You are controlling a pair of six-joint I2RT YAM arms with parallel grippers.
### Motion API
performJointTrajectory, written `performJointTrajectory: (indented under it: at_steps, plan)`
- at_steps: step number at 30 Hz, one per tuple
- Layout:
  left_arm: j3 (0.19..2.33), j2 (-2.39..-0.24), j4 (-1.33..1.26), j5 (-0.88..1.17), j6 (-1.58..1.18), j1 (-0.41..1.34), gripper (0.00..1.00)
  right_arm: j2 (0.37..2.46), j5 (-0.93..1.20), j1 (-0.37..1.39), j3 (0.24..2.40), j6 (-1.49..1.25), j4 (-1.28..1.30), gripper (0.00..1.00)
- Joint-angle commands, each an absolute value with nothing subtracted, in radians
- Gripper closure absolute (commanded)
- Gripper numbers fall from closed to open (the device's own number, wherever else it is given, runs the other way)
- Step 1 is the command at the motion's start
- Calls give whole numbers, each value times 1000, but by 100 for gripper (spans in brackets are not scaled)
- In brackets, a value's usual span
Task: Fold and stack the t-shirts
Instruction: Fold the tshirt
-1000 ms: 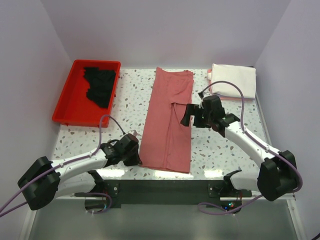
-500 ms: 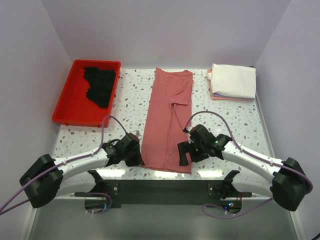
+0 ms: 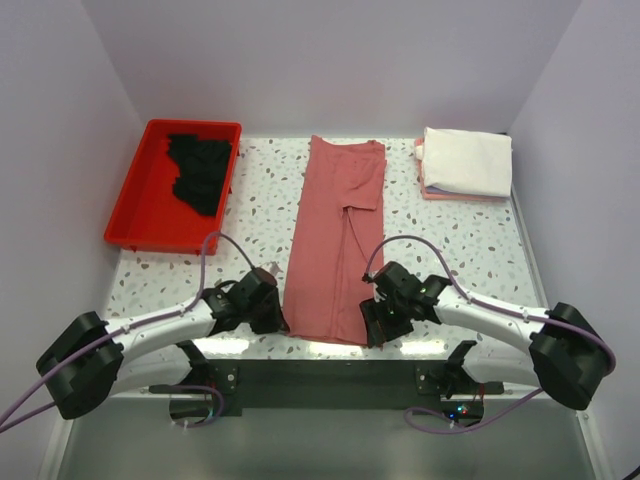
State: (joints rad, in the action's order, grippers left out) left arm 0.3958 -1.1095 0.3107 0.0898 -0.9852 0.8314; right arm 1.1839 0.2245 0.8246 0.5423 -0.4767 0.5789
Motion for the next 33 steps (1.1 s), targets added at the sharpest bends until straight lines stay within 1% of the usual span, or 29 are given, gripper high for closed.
performJointTrajectory:
  at_steps: [1,2,3,4,5,6,7,9,10,11,14,15,18,22,25,27,30,33]
  plan:
    - [364,-1097,336,92,-988,831,100,1189,224,836,520,-469,565,44]
    - [361,-1094,334,97,-989,831,100,1189,225,838,515,-471,563,55]
    - [359,-1089,333,98,-992,831,100,1189,244,838,502,-480,554,60]
    - [354,-1082,333,101,-994,833,100,1193,256,838,493,-491,539,63]
    - [351,-1078,333,103,-996,833,100,1195,274,841,486,-495,528,69]
    - [348,-1075,336,104,-997,834,100,1193,302,844,471,-512,508,71]
    - [345,-1068,339,107,-999,834,100,1189,311,847,465,-523,499,76]
    - [342,-1059,366,107,-1005,838,100,1174,322,857,453,-541,488,83]
    - [336,-1043,374,107,-1009,842,100,1158,327,864,451,-546,489,89]
    - [333,-1032,383,109,-1020,850,100,1148,333,873,449,-554,488,91]
    - [340,-986,451,101,-1041,903,100,1121,379,912,440,-590,476,94]
    - [359,-970,513,86,-1046,916,100,1117,386,926,442,-615,471,96]
    - [394,-893,627,31,-1077,956,100,1091,403,1005,463,-650,469,98]
    - [431,-778,646,32,-1078,966,100,1043,381,1049,524,-646,537,99]
    - [448,-756,620,3,-1063,966,100,1020,298,1051,575,-630,575,100]
    - [486,-775,612,-50,-1043,966,100,1035,191,1049,610,-627,604,100]
    - [566,-877,614,-107,-1003,966,100,1071,45,1045,667,-617,658,100]
    - [639,-960,574,-178,-965,965,100,1071,-47,1037,716,-604,649,100]
